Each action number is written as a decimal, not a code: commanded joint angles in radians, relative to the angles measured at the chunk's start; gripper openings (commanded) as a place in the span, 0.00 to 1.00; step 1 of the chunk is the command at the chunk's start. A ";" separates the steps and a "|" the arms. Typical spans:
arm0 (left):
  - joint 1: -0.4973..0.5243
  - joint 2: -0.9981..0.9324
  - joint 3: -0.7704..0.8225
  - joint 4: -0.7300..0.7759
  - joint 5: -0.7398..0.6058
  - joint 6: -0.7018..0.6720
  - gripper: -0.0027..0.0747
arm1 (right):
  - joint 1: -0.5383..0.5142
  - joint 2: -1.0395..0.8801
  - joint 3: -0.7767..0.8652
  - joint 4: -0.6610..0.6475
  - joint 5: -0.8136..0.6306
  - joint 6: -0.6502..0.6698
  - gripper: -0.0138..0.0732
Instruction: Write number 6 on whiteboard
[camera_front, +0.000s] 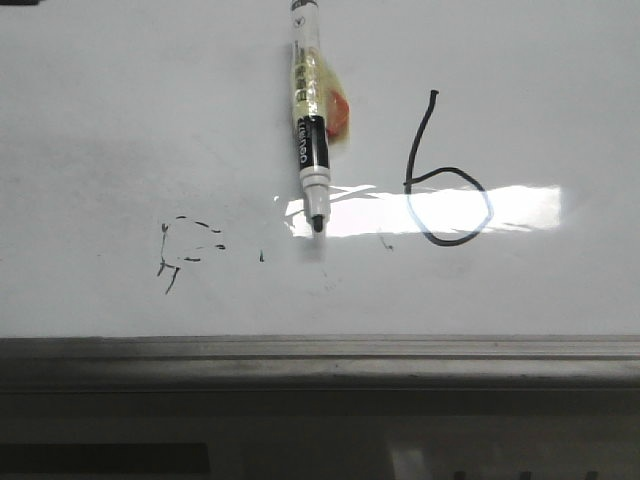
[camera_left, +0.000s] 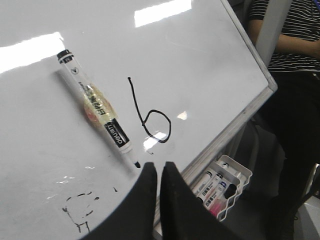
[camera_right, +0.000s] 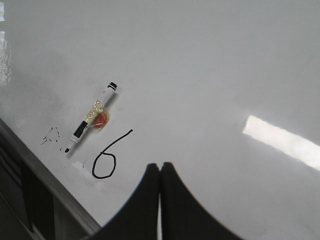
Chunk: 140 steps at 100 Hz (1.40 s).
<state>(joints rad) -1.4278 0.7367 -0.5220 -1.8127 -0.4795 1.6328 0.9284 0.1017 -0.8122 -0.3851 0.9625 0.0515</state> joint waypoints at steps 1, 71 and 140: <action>-0.009 -0.012 -0.015 0.047 0.001 0.000 0.01 | -0.007 0.019 -0.023 -0.020 -0.069 0.001 0.09; 0.404 -0.169 0.195 1.107 0.167 -0.752 0.01 | -0.007 0.019 -0.023 -0.020 -0.069 0.001 0.09; 1.039 -0.695 0.545 1.617 0.570 -1.517 0.01 | -0.007 0.019 -0.023 -0.020 -0.069 0.001 0.09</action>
<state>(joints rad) -0.4316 0.0568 0.0000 -0.2065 0.0154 0.2085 0.9284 0.1017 -0.8122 -0.3842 0.9643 0.0515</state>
